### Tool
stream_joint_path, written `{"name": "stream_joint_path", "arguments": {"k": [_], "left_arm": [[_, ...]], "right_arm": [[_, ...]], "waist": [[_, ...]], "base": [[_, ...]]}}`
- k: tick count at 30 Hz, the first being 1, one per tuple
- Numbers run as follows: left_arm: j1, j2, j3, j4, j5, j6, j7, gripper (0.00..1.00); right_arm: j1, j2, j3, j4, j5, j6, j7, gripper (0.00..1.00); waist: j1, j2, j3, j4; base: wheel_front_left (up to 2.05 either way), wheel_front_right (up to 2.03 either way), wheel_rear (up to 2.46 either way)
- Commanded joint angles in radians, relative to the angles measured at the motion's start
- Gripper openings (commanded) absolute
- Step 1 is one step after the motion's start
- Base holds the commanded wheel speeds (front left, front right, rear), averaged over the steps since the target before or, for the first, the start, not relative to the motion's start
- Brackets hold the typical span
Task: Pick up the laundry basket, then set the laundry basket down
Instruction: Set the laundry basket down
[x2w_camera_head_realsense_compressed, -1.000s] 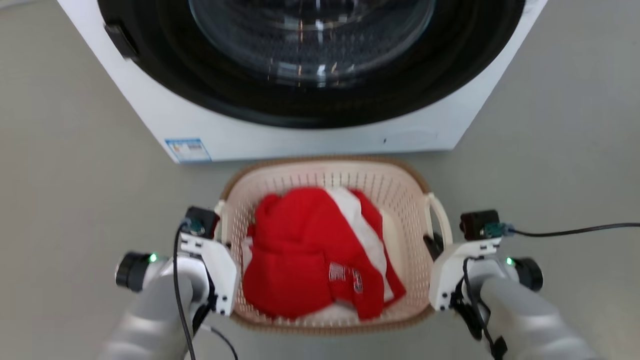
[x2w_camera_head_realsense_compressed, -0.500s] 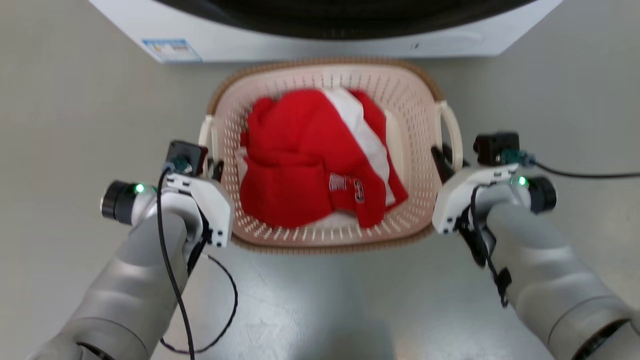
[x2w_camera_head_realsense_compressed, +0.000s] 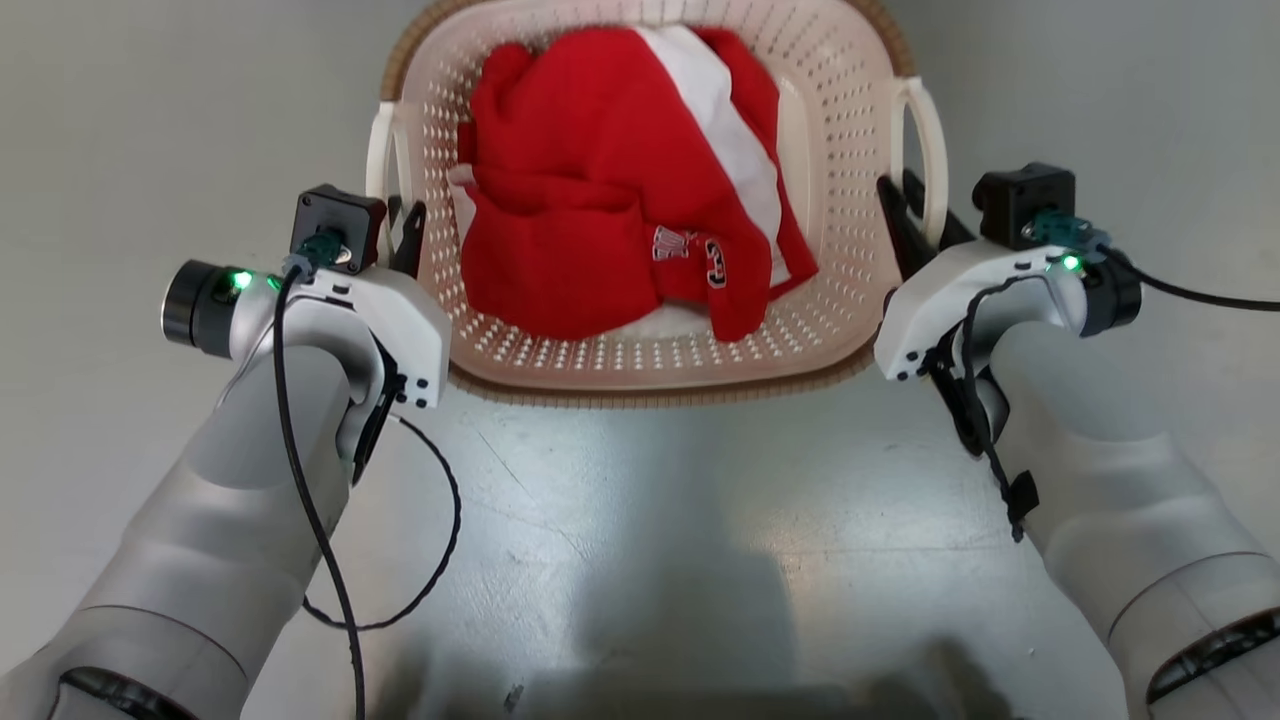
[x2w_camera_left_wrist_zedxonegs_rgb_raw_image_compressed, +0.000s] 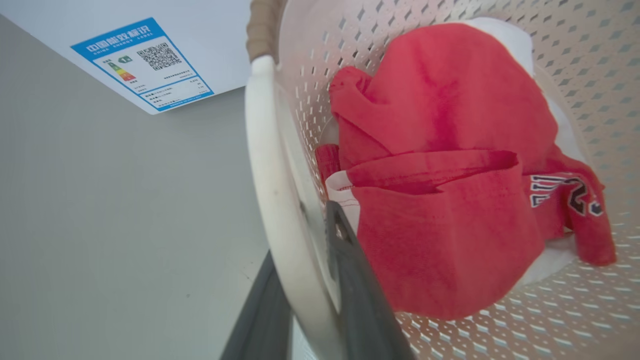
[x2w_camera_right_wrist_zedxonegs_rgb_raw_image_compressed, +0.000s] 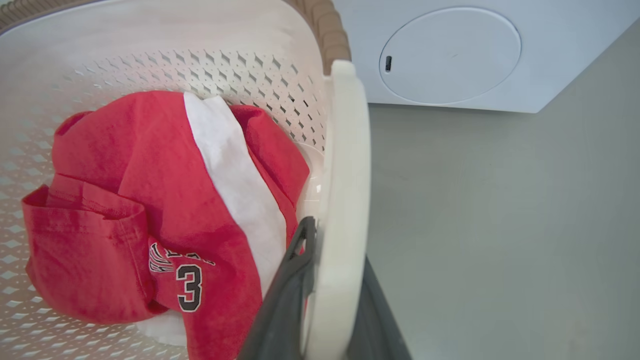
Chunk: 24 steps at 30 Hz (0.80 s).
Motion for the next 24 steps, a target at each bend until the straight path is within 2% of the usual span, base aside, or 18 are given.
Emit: {"name": "stream_joint_path", "arguments": {"k": [1, 9, 24], "left_arm": [[-0.008, 0.032, 0.025, -0.036, 0.027, -0.002, -0.015, 0.0], [0.008, 0.031, 0.094, -0.069, 0.103, -0.017, -0.015, 0.0], [0.008, 0.006, 0.188, -0.048, 0.19, -0.051, -0.015, 0.0]], "right_arm": [[0.048, 0.029, 0.006, -0.03, -0.043, 0.017, -0.005, 0.0], [0.109, 0.029, -0.12, -0.108, -0.172, 0.017, -0.005, 0.0], [0.126, 0.029, -0.183, -0.137, -0.232, 0.017, -0.005, 0.0]], "waist": [[0.0, 0.0, 0.024, -0.003], [0.0, 0.0, 0.056, -0.006], [0.0, 0.0, 0.096, 0.0]], "base": [[0.0, 0.0, 0.0], [0.0, 0.0, 0.0], [0.0, 0.0, 0.0]]}}
